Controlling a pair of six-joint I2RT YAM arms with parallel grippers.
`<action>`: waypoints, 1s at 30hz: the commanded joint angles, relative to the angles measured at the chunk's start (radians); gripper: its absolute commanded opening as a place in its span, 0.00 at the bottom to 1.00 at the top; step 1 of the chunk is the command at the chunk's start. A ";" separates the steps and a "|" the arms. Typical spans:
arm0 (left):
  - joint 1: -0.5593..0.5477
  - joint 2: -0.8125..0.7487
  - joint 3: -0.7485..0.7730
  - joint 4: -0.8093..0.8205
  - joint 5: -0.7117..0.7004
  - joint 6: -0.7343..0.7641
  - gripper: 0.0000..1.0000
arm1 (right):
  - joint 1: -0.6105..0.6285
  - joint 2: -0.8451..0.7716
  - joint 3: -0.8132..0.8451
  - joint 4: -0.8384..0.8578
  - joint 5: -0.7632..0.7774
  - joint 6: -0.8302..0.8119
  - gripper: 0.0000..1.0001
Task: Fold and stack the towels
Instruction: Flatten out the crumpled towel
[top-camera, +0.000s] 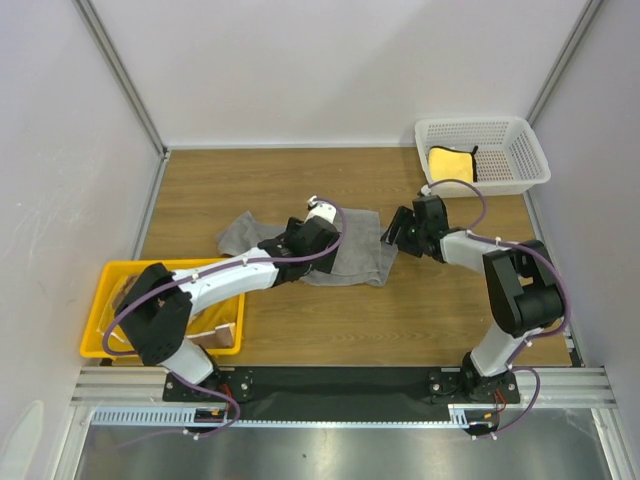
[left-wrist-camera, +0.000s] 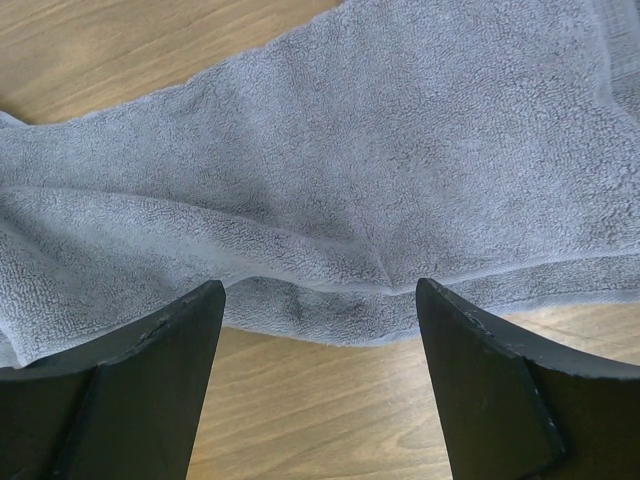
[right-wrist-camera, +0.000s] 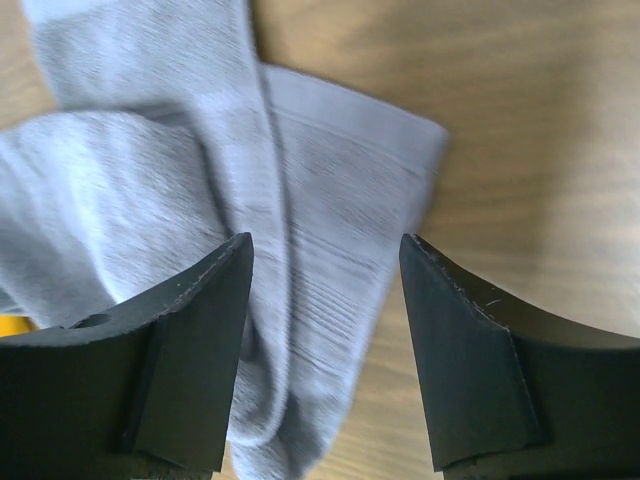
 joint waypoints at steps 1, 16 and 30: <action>0.001 0.005 0.004 0.004 -0.040 -0.027 0.83 | 0.018 0.035 0.064 0.074 -0.044 0.021 0.66; 0.005 0.085 0.004 -0.045 -0.088 -0.160 0.85 | 0.088 0.064 0.016 0.083 -0.045 0.216 0.64; 0.057 0.064 -0.044 -0.018 -0.108 -0.176 0.80 | 0.096 0.026 0.085 0.100 -0.027 0.210 0.00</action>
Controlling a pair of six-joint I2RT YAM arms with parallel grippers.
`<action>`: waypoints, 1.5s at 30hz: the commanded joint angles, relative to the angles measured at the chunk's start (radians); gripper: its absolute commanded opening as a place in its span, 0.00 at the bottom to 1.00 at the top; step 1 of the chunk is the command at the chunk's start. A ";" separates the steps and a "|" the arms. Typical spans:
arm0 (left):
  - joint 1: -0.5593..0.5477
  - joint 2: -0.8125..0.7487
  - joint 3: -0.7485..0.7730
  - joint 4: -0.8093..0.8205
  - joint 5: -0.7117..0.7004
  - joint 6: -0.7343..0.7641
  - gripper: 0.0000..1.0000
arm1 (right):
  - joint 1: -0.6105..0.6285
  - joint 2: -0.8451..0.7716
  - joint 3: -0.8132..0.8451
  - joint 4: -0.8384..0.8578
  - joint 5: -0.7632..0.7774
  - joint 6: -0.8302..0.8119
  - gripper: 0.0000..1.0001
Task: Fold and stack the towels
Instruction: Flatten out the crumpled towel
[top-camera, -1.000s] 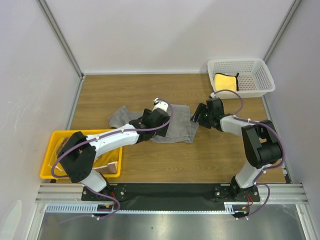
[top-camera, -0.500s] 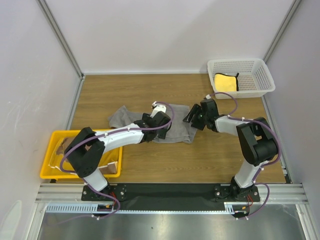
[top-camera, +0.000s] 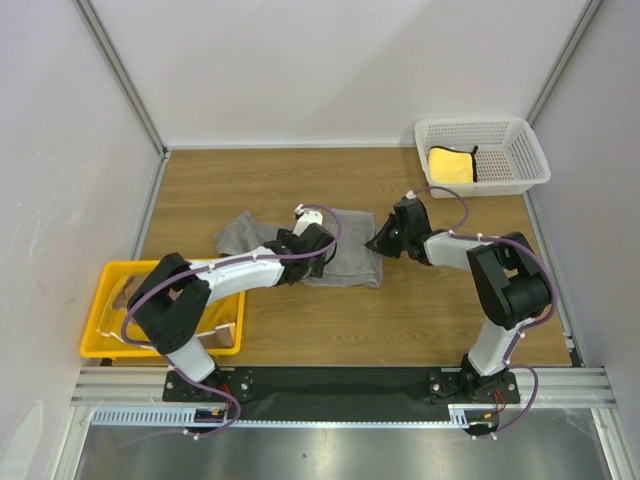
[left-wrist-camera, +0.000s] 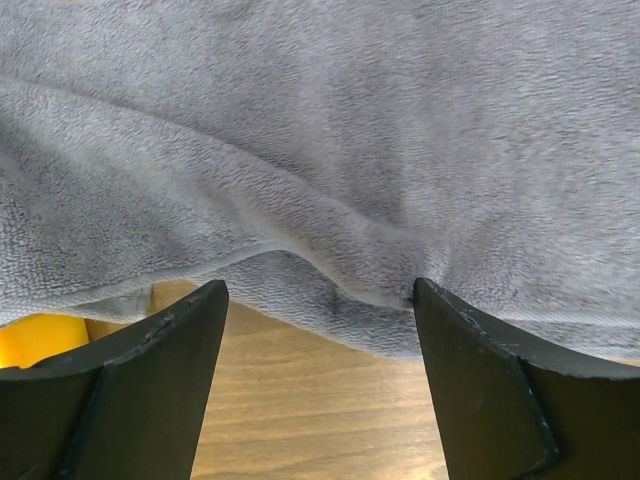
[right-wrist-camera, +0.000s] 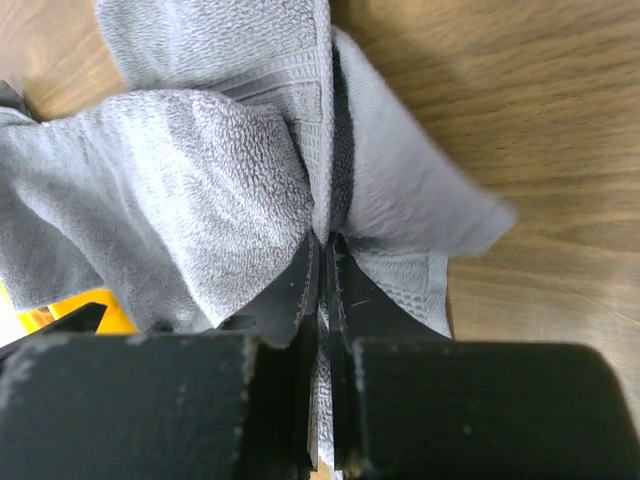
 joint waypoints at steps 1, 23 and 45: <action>0.020 -0.028 -0.005 0.032 -0.025 -0.016 0.79 | -0.015 -0.098 0.054 -0.021 0.061 -0.029 0.00; 0.053 -0.150 0.117 0.153 0.274 0.099 0.70 | -0.300 -0.735 0.017 -0.449 0.135 -0.234 0.00; -0.093 -0.335 -0.234 0.621 0.615 0.146 0.76 | -0.303 -0.811 -0.187 -0.480 0.049 -0.157 0.00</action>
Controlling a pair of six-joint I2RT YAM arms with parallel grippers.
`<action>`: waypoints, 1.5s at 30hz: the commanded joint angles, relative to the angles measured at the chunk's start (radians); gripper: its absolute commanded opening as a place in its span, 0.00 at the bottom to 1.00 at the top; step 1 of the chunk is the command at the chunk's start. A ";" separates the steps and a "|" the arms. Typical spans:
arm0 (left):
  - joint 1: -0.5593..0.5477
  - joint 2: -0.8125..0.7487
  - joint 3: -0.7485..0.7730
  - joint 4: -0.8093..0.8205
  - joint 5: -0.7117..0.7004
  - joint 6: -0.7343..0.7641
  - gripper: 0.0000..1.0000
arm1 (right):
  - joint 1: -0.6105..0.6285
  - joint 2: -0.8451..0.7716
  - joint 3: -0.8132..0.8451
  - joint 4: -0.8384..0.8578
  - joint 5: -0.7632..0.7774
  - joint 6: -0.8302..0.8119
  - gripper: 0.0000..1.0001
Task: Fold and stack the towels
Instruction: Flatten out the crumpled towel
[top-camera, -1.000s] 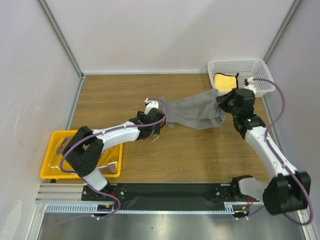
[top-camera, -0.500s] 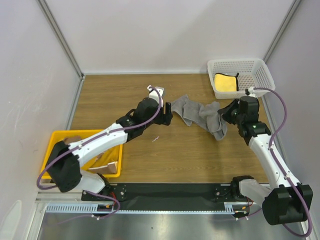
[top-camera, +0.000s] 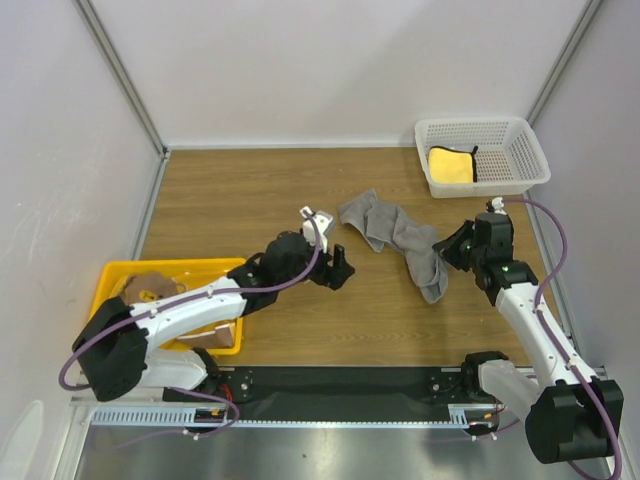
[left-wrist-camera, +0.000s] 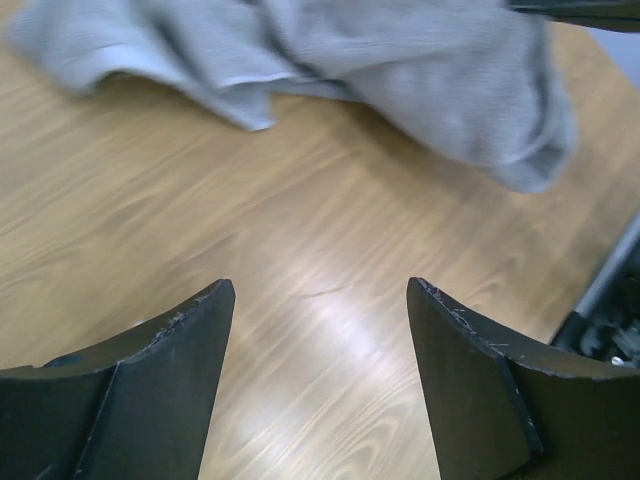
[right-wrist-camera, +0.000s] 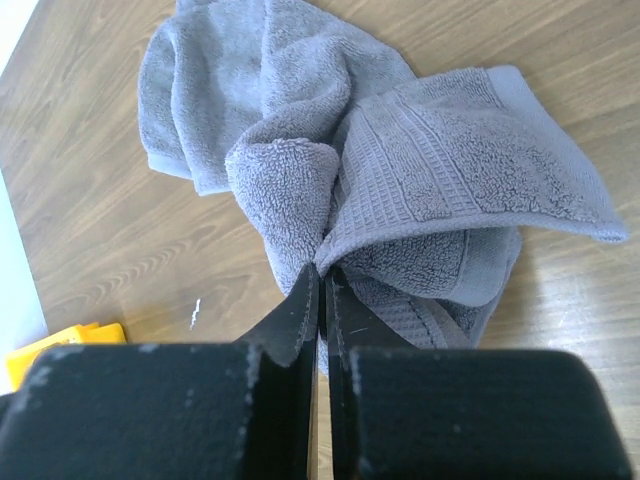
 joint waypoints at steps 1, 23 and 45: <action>-0.054 0.076 0.014 0.201 0.058 0.020 0.76 | -0.002 -0.013 0.001 0.003 -0.024 -0.001 0.00; -0.244 0.485 0.267 0.391 -0.120 0.077 0.77 | -0.016 0.072 -0.026 0.042 -0.100 -0.018 0.00; -0.244 0.635 0.360 0.508 -0.017 0.086 0.71 | -0.022 0.015 -0.048 0.048 -0.103 0.008 0.00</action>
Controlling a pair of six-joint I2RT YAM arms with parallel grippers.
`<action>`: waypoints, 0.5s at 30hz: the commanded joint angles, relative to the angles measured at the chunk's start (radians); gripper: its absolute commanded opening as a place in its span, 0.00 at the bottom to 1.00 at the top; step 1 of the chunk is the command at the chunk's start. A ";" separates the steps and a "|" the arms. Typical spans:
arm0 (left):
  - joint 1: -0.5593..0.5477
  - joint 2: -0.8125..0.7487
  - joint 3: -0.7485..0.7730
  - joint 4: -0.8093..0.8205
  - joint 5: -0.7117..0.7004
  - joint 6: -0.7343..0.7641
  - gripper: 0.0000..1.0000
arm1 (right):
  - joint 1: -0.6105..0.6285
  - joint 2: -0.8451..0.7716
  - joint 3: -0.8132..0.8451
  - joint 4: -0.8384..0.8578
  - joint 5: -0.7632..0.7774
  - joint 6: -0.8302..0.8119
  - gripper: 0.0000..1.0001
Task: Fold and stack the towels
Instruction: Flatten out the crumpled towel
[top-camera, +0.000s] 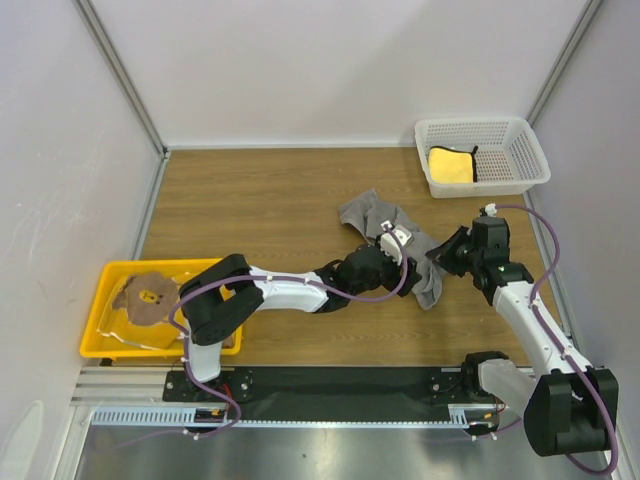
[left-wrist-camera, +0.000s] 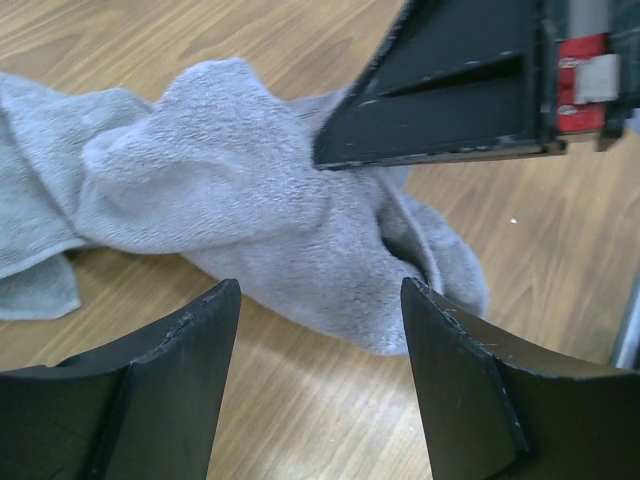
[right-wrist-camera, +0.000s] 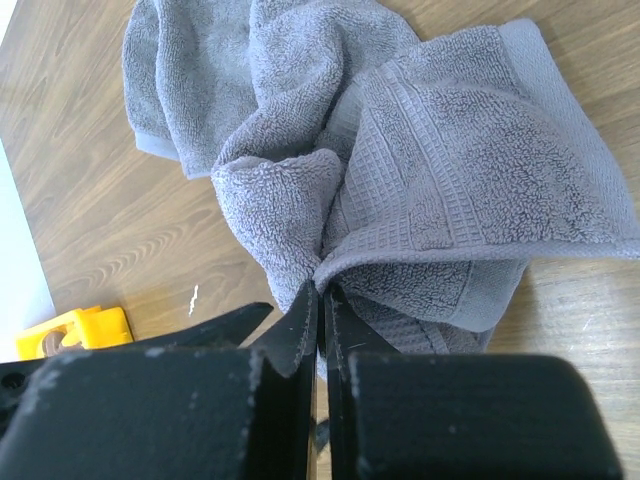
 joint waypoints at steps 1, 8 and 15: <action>-0.006 0.004 0.031 0.078 0.070 0.010 0.72 | -0.005 -0.022 -0.001 0.024 0.007 0.000 0.00; -0.049 0.013 0.023 0.078 0.096 0.037 0.71 | -0.008 -0.012 -0.004 0.036 0.015 0.009 0.00; -0.069 0.058 0.066 0.053 0.081 0.026 0.64 | -0.008 -0.034 0.005 0.039 -0.003 0.009 0.00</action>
